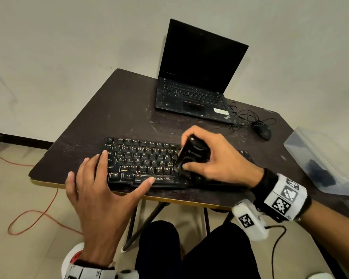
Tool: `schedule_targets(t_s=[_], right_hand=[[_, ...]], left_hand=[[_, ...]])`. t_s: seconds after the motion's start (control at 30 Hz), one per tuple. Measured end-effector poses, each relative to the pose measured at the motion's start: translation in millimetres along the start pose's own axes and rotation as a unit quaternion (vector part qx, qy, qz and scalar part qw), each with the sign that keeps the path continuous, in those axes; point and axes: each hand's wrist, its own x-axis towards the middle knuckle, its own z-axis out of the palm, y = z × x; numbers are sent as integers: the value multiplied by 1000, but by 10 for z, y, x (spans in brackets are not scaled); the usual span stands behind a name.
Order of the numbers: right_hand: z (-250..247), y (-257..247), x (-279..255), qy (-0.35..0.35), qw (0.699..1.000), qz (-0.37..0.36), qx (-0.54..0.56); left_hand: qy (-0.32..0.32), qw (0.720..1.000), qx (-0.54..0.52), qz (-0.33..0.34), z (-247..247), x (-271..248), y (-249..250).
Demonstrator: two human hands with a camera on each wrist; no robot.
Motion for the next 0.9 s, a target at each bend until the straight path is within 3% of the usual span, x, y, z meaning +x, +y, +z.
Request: schedule_targets(t_s=[0.1, 0.23, 0.37, 0.5, 0.67, 0.8, 0.9], right_hand=[[-117, 107, 73, 45, 997, 56, -14], [17, -40, -62, -25, 999, -19, 7], [-96, 98, 59, 27, 998, 55, -10], [25, -57, -30, -39, 999, -31, -3], [-178, 143, 175, 26, 997, 49, -45], [-43, 53, 71, -42, 999, 0, 0], [-176, 160, 193, 20, 997, 64, -44]], left_hand=[[1, 1000, -6, -2, -11, -4, -3], [0, 1000, -19, -6, -4, 0, -3], [-3, 1000, -14, -3, -17, -6, 0], [-4, 1000, -17, -4, -6, 5, -17], [-6, 1000, -10, 1, -15, -5, -19], [-6, 1000, -14, -3, -6, 2, -21], [-5, 1000, -9, 0, -4, -5, -27]])
